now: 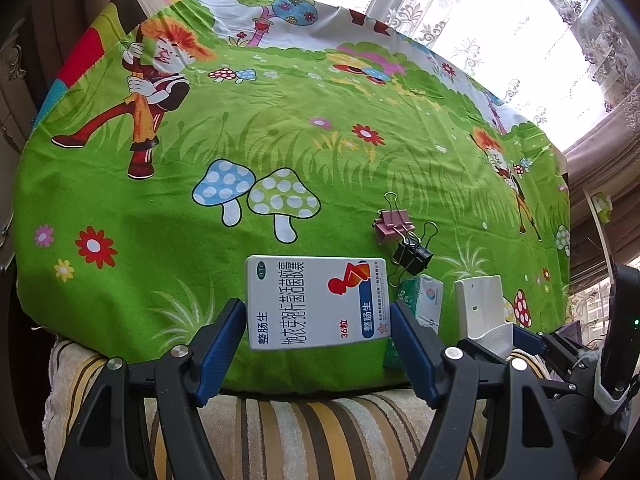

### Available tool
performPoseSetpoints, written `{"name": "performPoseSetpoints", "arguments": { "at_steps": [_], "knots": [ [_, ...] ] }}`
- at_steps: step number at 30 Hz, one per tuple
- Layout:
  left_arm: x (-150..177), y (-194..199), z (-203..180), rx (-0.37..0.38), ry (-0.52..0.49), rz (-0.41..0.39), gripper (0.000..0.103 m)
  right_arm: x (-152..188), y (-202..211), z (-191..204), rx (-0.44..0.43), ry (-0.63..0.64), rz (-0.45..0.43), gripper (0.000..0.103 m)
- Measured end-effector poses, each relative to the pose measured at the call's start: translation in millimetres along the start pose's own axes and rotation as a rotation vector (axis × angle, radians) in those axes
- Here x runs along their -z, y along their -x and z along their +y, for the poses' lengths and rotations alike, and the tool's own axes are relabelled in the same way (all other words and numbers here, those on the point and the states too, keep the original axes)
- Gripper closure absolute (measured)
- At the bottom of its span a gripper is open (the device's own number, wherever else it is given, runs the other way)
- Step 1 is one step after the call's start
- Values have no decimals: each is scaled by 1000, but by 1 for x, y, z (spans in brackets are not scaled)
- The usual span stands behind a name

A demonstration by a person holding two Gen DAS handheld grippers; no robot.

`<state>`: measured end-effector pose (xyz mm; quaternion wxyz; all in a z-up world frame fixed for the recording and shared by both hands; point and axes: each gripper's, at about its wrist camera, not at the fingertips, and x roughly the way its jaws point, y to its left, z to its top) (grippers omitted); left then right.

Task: Organize rigid objects
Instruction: 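Carry both held items over the purple box and open both tools to drop them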

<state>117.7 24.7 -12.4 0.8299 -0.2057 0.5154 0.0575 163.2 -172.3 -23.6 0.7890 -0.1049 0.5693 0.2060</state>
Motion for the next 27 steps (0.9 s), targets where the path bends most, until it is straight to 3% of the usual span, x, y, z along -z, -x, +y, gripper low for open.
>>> {"name": "performPoseSetpoints", "arguments": {
  "at_steps": [16, 27],
  "knots": [
    [33, 24, -52, 112, -80, 8, 29, 39, 56, -41, -17, -94, -112, 35],
    [69, 37, -148, 217, -284, 37, 29, 91, 102, -105, 45, -227, -182, 36]
  ]
}}
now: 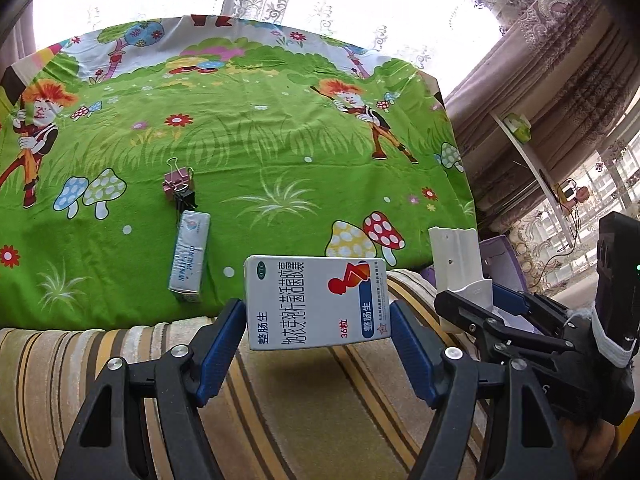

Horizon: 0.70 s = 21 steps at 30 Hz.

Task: Organize rigid objects
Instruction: 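Carry both held items over the purple box and open both tools to drop them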

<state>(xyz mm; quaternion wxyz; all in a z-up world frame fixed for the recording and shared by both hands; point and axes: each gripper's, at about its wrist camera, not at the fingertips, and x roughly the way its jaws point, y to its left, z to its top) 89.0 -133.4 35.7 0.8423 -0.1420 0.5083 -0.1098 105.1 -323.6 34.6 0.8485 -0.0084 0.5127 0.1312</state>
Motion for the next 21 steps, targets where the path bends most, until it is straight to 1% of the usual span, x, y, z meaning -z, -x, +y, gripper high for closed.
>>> {"name": "performPoseSetpoints", "arguments": {
  "at_steps": [8, 14, 17, 21],
  "knots": [
    [9, -14, -89, 84, -186, 35, 29, 24, 32, -70, 78, -130, -41, 36],
    [16, -28, -141, 140, -281, 81, 29, 39, 54, -120, 145, -227, -76, 36],
    [18, -31, -164, 156, -326, 80, 29, 45, 62, -141, 174, -273, -93, 36],
    [19, -39, -185, 168, -357, 88, 29, 53, 73, -164, 207, -314, -113, 36]
  ]
}}
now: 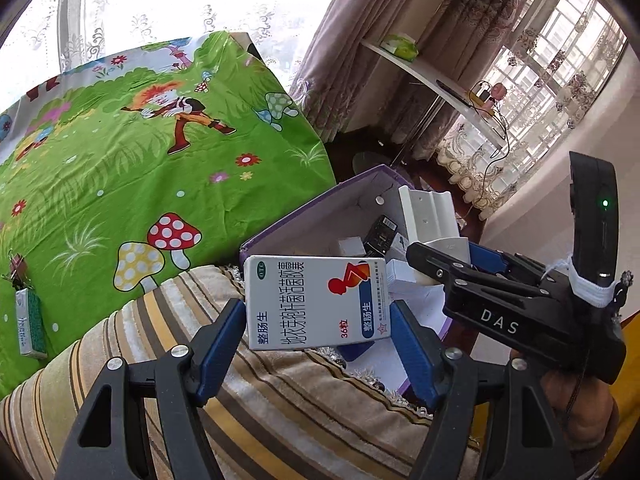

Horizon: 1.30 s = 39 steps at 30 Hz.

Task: Organize rigid objects
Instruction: 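Carry both held items over the purple box and open both tools to drop them, then move both open tools back to the remaining items on the bed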

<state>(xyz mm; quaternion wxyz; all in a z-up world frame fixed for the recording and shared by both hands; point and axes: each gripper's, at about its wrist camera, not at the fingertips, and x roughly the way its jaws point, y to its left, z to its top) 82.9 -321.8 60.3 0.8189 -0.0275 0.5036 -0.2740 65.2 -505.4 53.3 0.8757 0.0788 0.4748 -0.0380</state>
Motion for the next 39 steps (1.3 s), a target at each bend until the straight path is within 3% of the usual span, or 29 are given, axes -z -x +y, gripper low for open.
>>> {"name": "performPoseSetpoints", "arguments": {
  "at_steps": [12, 19, 22, 28, 32, 39],
  "knots": [
    [-15, -33, -48, 134, -22, 97, 28, 0, 7, -62, 75, -138, -28, 35],
    [-22, -18, -65, 152, -65, 97, 21, -2, 14, -76, 74, -176, -53, 24],
    [-28, 4, -66, 160, -50, 120, 21, -3, 16, -77, 71, -174, -61, 22],
    [-48, 87, -72, 163, -89, 76, 18, -5, 17, -77, 64, -178, -73, 21],
    [-53, 133, -85, 98, -184, 26, 16, -7, 17, -72, 51, -161, -73, 21],
    [-52, 156, -92, 58, -248, 1, 16, -12, 17, -60, 35, -140, -70, 21]
  ]
}}
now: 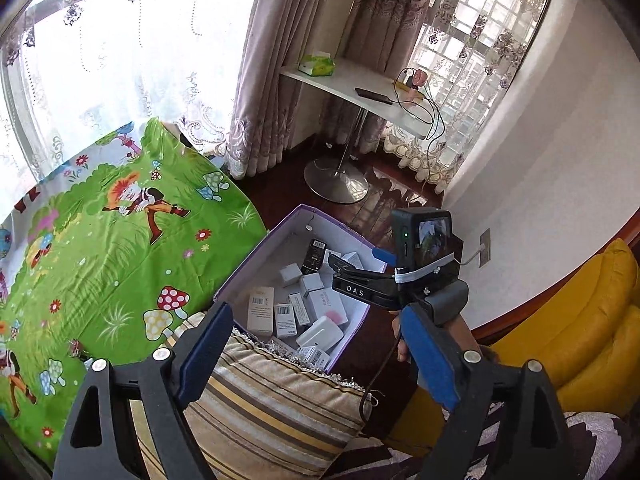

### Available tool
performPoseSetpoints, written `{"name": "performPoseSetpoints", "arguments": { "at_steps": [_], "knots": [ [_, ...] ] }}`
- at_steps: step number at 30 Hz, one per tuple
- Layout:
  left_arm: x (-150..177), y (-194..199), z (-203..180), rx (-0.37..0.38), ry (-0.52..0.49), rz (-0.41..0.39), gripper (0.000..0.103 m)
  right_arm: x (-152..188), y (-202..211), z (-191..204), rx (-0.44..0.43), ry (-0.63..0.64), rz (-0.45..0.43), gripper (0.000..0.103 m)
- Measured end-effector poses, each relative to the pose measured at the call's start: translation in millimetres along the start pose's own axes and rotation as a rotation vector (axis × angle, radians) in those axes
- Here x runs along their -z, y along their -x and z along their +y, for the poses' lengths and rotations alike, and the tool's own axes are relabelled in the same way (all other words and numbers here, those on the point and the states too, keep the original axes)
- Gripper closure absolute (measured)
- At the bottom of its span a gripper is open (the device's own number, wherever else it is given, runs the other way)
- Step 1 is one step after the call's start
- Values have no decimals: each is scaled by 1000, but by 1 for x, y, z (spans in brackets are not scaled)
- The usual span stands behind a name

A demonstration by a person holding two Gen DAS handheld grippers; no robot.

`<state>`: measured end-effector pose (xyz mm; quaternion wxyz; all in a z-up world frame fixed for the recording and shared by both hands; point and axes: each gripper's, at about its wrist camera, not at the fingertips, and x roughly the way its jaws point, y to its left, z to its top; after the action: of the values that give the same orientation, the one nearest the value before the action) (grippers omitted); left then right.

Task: Organize rigid objects
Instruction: 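Move both open tools back to the remaining items on the bed, then grasp the teal tissue pack with left tool while right tool grasps black binder clip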

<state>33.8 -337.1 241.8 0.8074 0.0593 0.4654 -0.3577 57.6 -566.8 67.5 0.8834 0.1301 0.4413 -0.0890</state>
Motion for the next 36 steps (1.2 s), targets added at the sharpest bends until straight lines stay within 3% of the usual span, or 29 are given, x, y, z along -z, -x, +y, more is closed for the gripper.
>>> {"name": "performPoseSetpoints", "arguments": {
  "at_steps": [7, 10, 15, 21, 25, 29, 36],
  "knots": [
    [-4, 3, 3, -36, 8, -41, 16, 0, 4, 10, -12, 19, -7, 20],
    [3, -11, 21, 11, 82, -18, 16, 1, 2, 13, -18, 23, 1, 20],
    [45, -41, 79, 59, 248, 42, 16, 5, -1, 19, -32, 39, 12, 20],
    [116, -47, 180, -34, 522, 19, 17, 9, -6, 35, -59, 68, 34, 20],
    [156, -40, 243, -110, 684, -2, 26, 11, -7, 57, -89, 114, 41, 19],
    [181, -33, 287, -182, 758, -18, 28, 12, -8, 81, -112, 157, 48, 19],
    [189, -64, 320, -224, 736, 58, 35, 16, -11, 130, -168, 250, 69, 19]
  ]
}}
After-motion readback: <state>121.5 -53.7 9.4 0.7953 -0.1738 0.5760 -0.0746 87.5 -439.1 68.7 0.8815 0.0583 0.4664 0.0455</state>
